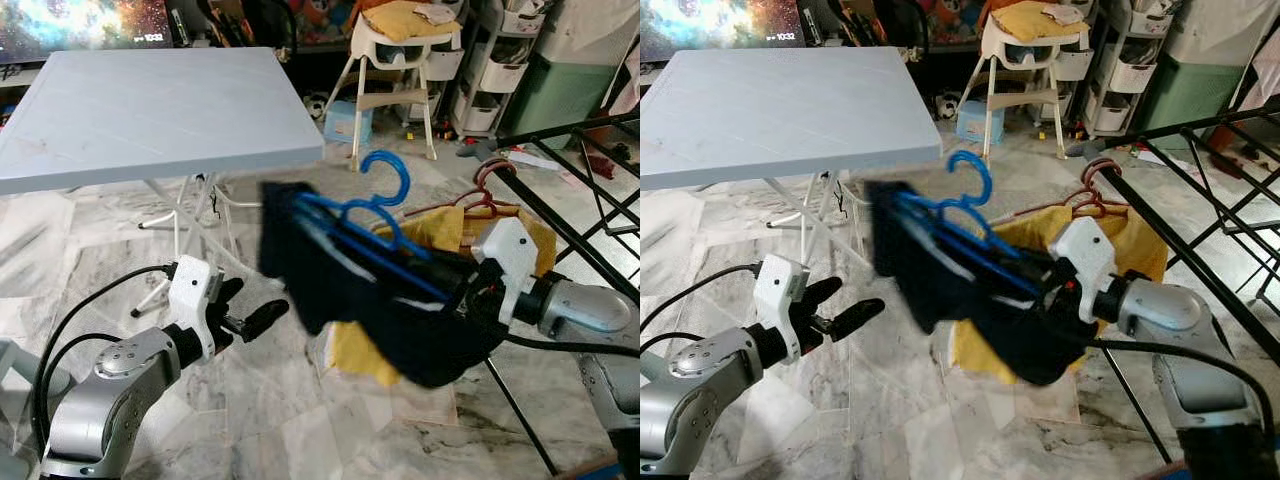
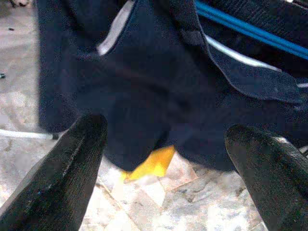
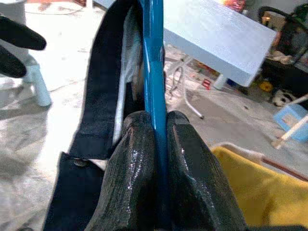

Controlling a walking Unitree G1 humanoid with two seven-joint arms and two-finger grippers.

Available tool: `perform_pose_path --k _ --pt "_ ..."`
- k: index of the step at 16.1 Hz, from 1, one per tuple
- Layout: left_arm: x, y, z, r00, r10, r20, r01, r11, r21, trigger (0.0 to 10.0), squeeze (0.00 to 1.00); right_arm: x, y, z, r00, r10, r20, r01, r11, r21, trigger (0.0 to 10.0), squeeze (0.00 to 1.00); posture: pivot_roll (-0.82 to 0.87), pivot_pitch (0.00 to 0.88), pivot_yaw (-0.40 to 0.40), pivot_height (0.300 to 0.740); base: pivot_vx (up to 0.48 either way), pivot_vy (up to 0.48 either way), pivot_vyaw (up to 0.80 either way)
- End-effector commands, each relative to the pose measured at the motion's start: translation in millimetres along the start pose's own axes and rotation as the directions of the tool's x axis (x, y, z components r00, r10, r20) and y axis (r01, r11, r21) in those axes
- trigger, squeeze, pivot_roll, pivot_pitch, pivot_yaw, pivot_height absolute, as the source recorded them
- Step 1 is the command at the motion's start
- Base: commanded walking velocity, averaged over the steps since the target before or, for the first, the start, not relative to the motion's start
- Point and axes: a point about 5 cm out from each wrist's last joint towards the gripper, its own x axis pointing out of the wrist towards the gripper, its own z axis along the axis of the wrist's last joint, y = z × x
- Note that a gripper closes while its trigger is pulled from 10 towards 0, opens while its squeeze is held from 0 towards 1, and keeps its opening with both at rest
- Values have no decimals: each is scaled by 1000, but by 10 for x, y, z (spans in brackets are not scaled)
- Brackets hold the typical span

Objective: Hang hanger

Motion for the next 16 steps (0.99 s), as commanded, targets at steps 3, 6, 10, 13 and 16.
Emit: perform_pose_path --k 3,6,10,13,16 --pt "42 -44 121 999 -24 40 24 1000 11 10000 0 -7 139 149 993 114 43 -114 993 -2 10000 0 -27 77 -52 740 0 0 0" --pt "82 -70 129 999 -11 47 9 1000 29 10000 0 -13 200 157 988 150 39 -151 988 18 10000 0 -26 79 -53 740 0 0 0" --pt "129 -71 170 996 21 85 -28 996 83 10000 0 7 269 175 983 181 36 -182 983 29 10000 0 -30 76 -57 740 0 0 0" --pt "190 -240 251 991 -40 125 27 994 108 10000 0 52 274 123 987 157 20 -158 987 14 10000 0 -29 75 -58 740 0 0 0" --pt "193 -135 186 948 245 202 -270 957 106 10000 1000 153 139 66 1000 -29 9 30 999 -29 10000 0 -30 75 -59 740 0 0 0"
